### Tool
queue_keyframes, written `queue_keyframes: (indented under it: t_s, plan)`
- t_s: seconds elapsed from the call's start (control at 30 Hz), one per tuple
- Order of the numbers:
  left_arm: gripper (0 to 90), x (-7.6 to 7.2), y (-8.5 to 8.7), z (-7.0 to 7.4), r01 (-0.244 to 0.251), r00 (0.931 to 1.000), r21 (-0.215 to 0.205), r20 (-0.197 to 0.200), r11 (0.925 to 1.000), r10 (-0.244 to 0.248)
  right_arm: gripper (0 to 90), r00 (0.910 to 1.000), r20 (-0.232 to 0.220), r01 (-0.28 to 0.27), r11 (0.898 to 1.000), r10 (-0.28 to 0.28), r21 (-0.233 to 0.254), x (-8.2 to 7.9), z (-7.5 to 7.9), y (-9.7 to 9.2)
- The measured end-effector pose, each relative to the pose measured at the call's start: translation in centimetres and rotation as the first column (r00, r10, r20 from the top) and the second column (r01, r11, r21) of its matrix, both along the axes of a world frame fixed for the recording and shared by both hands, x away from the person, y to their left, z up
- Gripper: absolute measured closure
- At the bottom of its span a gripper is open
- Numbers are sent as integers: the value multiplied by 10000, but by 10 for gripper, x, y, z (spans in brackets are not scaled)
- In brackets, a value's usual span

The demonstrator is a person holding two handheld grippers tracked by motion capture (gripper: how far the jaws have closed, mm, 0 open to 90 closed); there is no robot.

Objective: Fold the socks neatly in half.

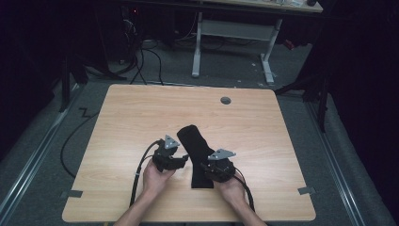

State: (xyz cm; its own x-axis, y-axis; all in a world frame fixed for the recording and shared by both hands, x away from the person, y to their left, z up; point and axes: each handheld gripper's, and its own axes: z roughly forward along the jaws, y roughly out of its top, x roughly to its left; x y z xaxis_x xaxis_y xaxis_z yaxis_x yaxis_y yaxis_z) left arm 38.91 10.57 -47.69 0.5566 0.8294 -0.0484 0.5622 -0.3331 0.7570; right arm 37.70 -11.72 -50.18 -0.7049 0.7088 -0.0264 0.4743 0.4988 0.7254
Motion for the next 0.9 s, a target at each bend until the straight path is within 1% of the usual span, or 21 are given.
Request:
queue_keyframes:
  t_s: [0.07, 0.1, 0.17, 0.23, 0.27, 0.3, 0.33, 0.4, 0.47, 0.5, 0.53, 0.57, 0.67, 0.7, 0.8, 0.83, 0.9]
  plan:
    - [439, 3, 1, 1, -55, 10000, 37, 70, 10000, 55, 600, 10000, -12, 3, 10000, -2, 62, 0, 0, 0]
    - [441, 9, 2, 4, -131, 9999, -30, 15, 9999, 131, 600, 10000, -41, 9, 9999, -9, 100, 0, -1, -1]
    - [445, 16, 2, 7, -192, 9998, -40, -5, 9998, 192, 599, 10000, -17, -31, 9998, 31, 174, 0, -1, -2]
    - [466, 22, 1, 10, -203, 9998, 155, 50, 9997, 202, 599, 10000, 0, -47, 9997, 47, 256, -1, -2, -4]
    - [477, 25, 1, 11, -259, 9995, 237, 176, 9994, 255, 599, 10000, -11, -43, 9996, 43, 275, -1, -2, -4]
    - [488, 28, 0, 12, -281, 9994, 327, 195, 9991, 274, 599, 10000, 14, -36, 9995, 36, 322, -1, -3, -4]
    - [490, 28, 0, 12, -281, 9994, 327, 195, 9991, 274, 599, 10000, 43, -37, 9994, 35, 358, -2, -3, -5]
    - [510, 37, 0, 17, -431, 9987, 377, 288, 9984, 420, 599, 10000, 49, -26, 9993, 25, 380, -2, -4, -5]
    - [513, 39, -1, 18, -467, 9986, 417, 268, 9980, 456, 599, 10000, 53, -34, 9993, 32, 375, -2, -4, -5]
    - [517, 44, 0, 21, -547, 9981, 466, 304, 9974, 533, 599, 10000, 52, -60, 9993, 58, 371, -2, -4, -6]
    - [524, 44, 0, 21, -547, 9981, 466, 304, 9974, 533, 599, 10000, 60, -68, 9993, 66, 366, -2, -4, -6]
    - [524, 50, 0, 22, -666, 9975, 439, 276, 9968, 655, 599, 10000, 54, -82, 9993, 80, 366, -2, -4, -6]
    - [530, 56, -1, 22, -748, 9971, 495, 167, 9960, 741, 599, 10000, 62, -66, 9993, 64, 375, -2, -4, -6]
    - [544, 62, -1, 19, -840, 9964, 385, 162, 9957, 834, 599, 9999, 119, -67, 9992, 63, 388, -2, -4, -6]
    - [553, 72, -1, 11, -1008, 9948, 733, -85, 9922, 1017, 600, 9999, 110, -77, 9992, 72, 388, -2, -4, -6]
    - [571, 76, -2, 8, -1039, 9943, 761, -149, 9917, 1053, 600, 10000, 74, -55, 9993, 52, 382, -2, -4, -6]
    - [598, 81, -3, 5, -1070, 9940, 757, -136, 9914, 1084, 601, 10000, 28, -60, 9994, 59, 329, -2, -3, -5]
